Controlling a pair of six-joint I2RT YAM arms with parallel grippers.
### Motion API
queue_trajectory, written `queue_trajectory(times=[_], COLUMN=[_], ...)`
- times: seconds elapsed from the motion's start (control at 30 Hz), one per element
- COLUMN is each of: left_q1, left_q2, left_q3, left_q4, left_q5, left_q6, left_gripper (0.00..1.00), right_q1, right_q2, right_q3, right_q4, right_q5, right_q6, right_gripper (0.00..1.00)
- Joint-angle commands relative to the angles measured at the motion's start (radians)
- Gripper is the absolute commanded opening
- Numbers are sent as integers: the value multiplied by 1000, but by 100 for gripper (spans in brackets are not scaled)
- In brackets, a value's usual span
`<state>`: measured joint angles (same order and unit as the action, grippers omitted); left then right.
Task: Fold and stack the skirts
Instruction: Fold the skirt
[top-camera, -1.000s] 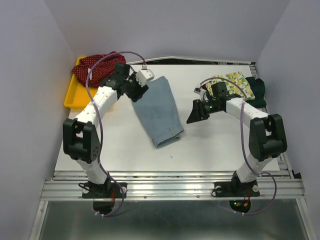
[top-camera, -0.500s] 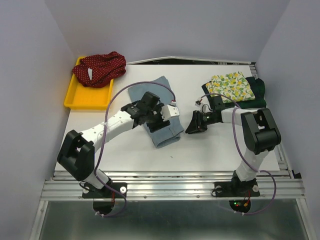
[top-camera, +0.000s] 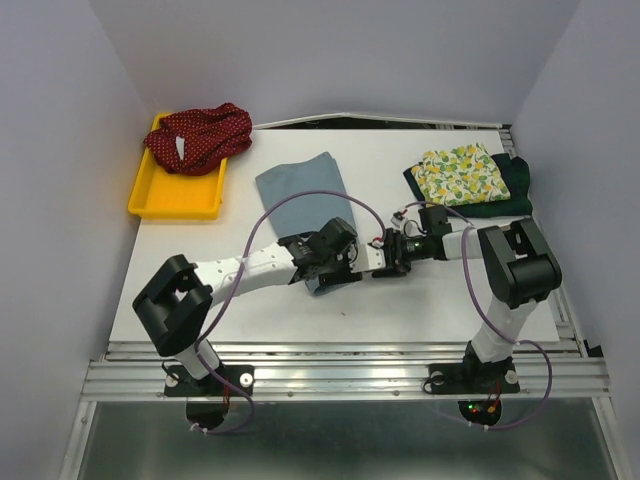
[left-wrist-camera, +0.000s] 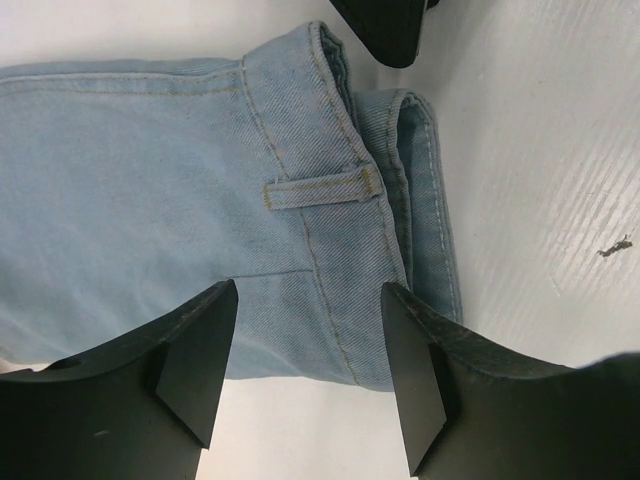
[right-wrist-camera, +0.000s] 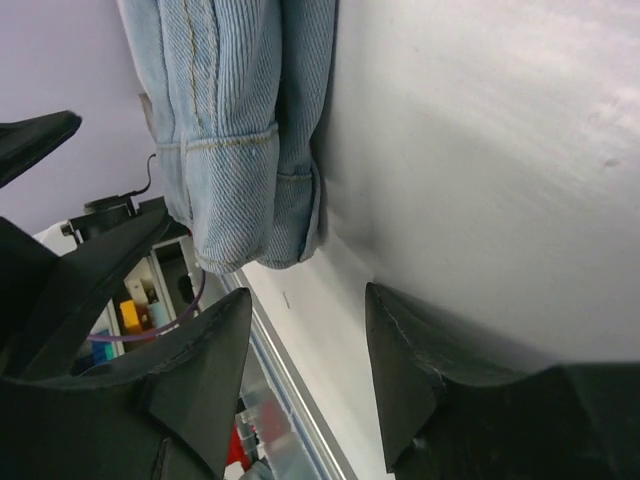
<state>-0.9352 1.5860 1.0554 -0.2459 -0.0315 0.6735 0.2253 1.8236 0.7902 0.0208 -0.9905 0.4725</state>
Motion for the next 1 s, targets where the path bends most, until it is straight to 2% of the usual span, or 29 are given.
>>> queue_trajectory(times=[0.0, 0.33, 0.47, 0.7, 0.77, 0.8, 0.97], left_q1=[-8, -10, -11, -20, -33, -39, -43], left_q2=[8, 48, 55, 19, 9, 12, 26], left_q3=[14, 29, 38, 29, 25, 25, 37], left_q4=[33, 33, 33, 25, 30, 30, 25], left_q5=[-54, -48, -33, 13, 13, -2, -15], left_q6=[3, -6, -9, -5, -5, 3, 24], left_gripper=[71, 71, 71, 73, 74, 74, 74], right_q1=[35, 54, 54, 54, 54, 54, 54], right_q2=[-11, 83, 111, 117, 111, 108, 103], right_q3=[-40, -45, -57, -60, -63, -62, -54], right_q4=[114, 255, 301, 327, 330, 330, 332], right_q5=[-11, 19, 53, 53, 58, 58, 58], right_q6=[43, 140, 169, 175, 175, 175, 183], right_gripper=[55, 51, 42, 11, 8, 3, 1])
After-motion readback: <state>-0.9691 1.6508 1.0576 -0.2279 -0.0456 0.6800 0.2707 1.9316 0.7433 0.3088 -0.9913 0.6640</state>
